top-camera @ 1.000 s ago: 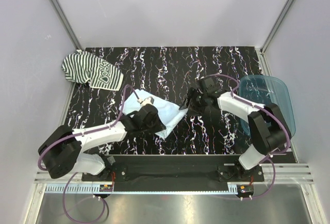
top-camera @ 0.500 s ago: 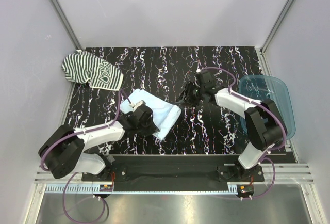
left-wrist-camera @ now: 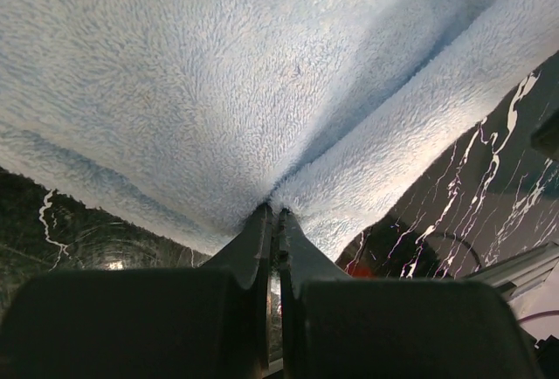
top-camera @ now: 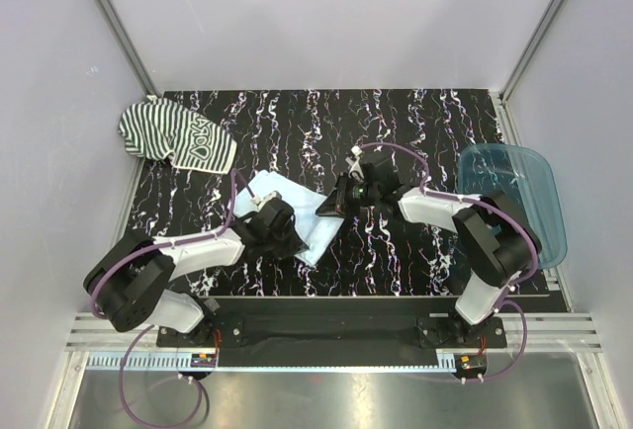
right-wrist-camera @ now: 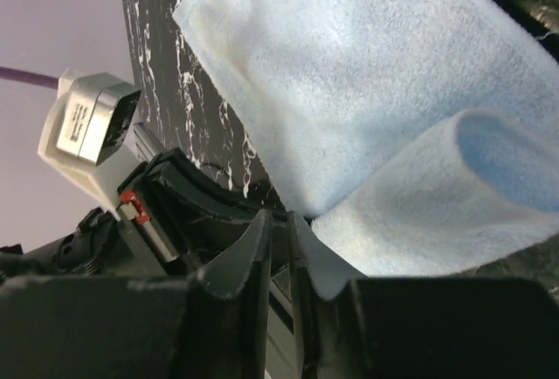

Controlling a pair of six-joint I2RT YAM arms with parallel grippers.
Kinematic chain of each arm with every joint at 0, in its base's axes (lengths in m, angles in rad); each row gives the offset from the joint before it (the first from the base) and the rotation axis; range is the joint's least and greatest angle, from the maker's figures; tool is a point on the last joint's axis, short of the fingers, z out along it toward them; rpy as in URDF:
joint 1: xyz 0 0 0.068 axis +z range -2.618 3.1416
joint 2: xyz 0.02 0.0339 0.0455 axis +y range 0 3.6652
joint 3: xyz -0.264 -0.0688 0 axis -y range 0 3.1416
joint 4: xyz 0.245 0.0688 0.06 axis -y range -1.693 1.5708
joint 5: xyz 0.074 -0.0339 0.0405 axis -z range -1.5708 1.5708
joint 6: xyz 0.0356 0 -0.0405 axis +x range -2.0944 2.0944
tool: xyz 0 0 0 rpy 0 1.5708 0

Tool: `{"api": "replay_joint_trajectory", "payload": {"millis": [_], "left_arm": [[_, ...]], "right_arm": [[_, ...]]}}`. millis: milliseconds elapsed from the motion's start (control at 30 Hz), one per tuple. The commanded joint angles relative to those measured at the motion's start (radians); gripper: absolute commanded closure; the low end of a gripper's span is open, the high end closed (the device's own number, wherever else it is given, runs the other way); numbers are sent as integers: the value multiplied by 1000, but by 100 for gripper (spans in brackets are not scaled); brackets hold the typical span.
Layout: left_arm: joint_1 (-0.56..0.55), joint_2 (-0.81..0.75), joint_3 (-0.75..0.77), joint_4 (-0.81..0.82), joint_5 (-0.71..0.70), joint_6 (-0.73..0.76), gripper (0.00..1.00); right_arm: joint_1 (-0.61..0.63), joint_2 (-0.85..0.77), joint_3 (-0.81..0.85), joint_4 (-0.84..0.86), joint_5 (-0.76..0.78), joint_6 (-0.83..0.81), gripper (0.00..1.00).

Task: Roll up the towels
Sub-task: Roll the towel

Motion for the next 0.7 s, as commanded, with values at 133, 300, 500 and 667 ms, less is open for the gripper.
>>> {"api": "replay_joint_trajectory", "payload": {"millis": [133,300,500,667], "left_arm": [[7,29,25,-59,-6,51,100],[12,18,33,-92,-7,62,100],[18,23,43,-113,-17,79,100],[19,40,39,-115,-18,84,100]], "right_arm": [[-2,79,17,90,-7,-3,82],[-31,142,19,125,-29,-34,83],[-91,228,-6,239,-87,-25,84],[-94,295,-15,288,-99,-17,85]]}}
